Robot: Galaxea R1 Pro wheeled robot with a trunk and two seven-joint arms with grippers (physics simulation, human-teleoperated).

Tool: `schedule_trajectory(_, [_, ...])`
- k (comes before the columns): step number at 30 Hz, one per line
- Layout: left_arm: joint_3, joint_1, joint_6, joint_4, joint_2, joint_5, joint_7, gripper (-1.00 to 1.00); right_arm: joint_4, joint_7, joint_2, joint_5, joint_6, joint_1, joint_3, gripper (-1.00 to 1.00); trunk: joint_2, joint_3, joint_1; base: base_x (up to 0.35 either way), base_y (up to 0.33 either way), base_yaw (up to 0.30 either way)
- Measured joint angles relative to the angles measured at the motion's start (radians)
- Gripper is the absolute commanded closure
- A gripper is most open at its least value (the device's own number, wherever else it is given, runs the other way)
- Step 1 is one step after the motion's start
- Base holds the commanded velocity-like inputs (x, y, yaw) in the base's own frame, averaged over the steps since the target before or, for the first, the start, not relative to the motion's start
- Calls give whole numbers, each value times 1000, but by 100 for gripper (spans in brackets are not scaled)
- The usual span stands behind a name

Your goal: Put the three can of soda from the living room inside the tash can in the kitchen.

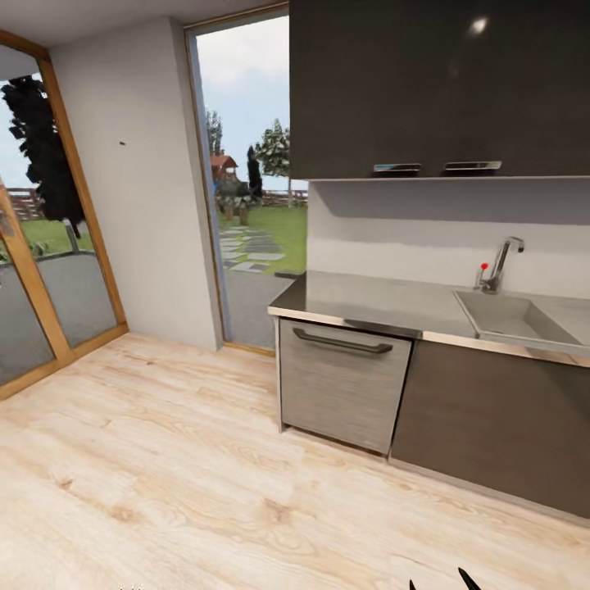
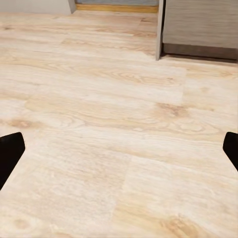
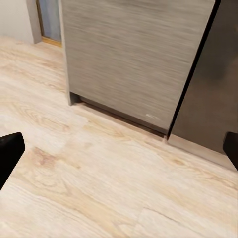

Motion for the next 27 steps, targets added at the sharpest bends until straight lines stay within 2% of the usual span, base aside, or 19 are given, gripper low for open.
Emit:
schedule_trajectory(19, [0, 0, 1, 1, 1, -2, 0, -100, 3, 1, 1, 4, -1, 0, 2, -100, 0, 0, 0, 0, 0, 15])
schedule_trajectory(27, [0, 0, 1, 1, 0, -2, 0, -100, 3, 0, 4, 5, -1, 0, 2, -100, 0, 0, 0, 0, 0, 194])
